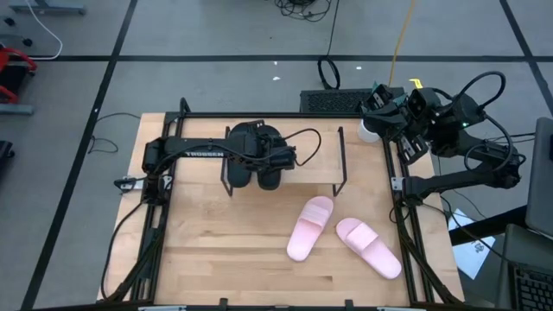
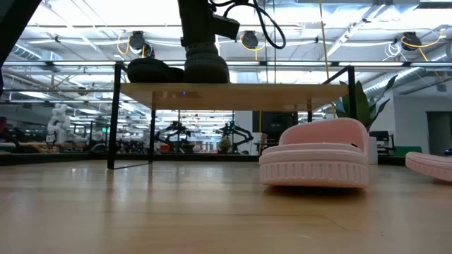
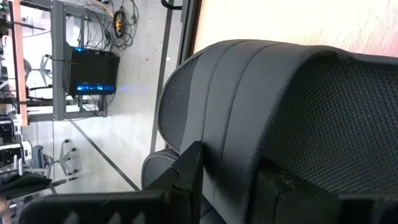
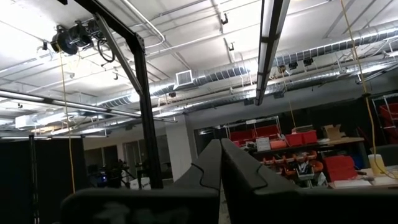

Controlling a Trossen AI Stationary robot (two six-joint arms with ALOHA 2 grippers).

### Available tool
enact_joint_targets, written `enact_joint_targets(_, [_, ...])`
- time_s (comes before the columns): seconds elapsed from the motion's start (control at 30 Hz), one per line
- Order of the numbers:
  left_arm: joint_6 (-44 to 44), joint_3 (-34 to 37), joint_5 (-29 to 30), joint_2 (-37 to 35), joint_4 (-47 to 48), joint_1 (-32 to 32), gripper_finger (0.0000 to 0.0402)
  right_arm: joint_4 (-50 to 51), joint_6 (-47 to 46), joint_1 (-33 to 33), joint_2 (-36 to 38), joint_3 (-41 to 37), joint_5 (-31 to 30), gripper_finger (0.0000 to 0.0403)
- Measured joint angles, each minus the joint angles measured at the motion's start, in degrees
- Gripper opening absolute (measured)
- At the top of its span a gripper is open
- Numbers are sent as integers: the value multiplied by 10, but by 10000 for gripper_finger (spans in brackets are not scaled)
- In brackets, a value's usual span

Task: Pick and place slides into the shelf
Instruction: Put the black slide next to the black slide on the shelf

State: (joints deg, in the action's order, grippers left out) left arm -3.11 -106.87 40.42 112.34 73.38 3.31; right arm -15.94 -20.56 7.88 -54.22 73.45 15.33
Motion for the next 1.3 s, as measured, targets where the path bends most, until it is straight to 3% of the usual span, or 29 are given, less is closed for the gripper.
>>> enact_joint_targets(1.3, [24, 0, 13, 1, -4, 0, 86, 1, 2, 0, 0, 0, 0, 0])
